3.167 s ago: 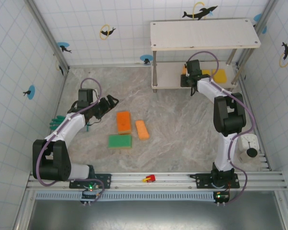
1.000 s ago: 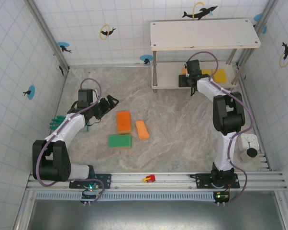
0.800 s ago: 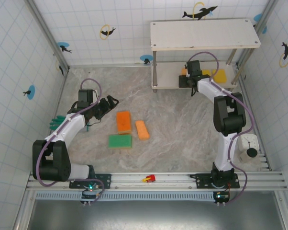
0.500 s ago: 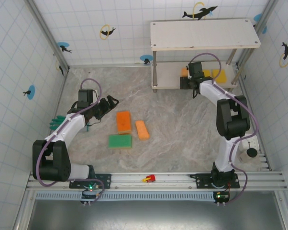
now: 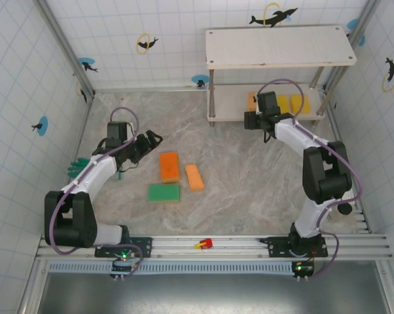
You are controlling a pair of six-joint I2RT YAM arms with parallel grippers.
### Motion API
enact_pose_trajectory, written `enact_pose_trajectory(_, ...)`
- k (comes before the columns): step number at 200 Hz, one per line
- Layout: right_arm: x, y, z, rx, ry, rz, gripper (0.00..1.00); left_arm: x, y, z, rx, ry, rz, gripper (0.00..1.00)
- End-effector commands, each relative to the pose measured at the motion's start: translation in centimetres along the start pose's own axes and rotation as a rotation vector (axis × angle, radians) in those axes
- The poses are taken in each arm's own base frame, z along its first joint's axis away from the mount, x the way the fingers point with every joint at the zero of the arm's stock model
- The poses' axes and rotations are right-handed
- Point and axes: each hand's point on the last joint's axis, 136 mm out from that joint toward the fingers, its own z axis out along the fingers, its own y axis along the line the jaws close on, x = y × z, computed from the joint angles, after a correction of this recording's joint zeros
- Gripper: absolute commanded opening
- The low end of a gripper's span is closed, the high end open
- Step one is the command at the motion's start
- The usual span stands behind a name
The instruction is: Place and organize the cleaning sponges onto the shelf
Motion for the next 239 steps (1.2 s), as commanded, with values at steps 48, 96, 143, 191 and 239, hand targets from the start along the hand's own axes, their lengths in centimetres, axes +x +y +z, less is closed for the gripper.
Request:
enact_pose_trajectory(48,1.7,5.3,-5.1,-0.146,0.009,-0.099,0.88,0.0,-0.5,-0.2,0.016,0.001,0.025,0.97)
enact_pose_trajectory(96,5.2,9.1,-7.2,-0.223,0.062,-0.181,0.89,0.1,-0.3,0.2,0.016,0.008,0.023,0.97)
enact_pose_trajectory(143,9.5,12.8,-8.1,-0.287,0.124,-0.229,0.90,0.2,-0.1,0.3,0.012,0.012,0.022,0.97)
enact_pose_trajectory(191,12.6,16.8,-8.8,-0.378,0.147,-0.210,0.90,0.3,0.0,0.4,0.009,0.017,0.021,0.97)
enact_pose_trajectory(239,13.9,19.9,-9.9,-0.459,0.164,-0.232,0.92,0.4,0.0,0.4,0.010,0.020,0.022,0.97)
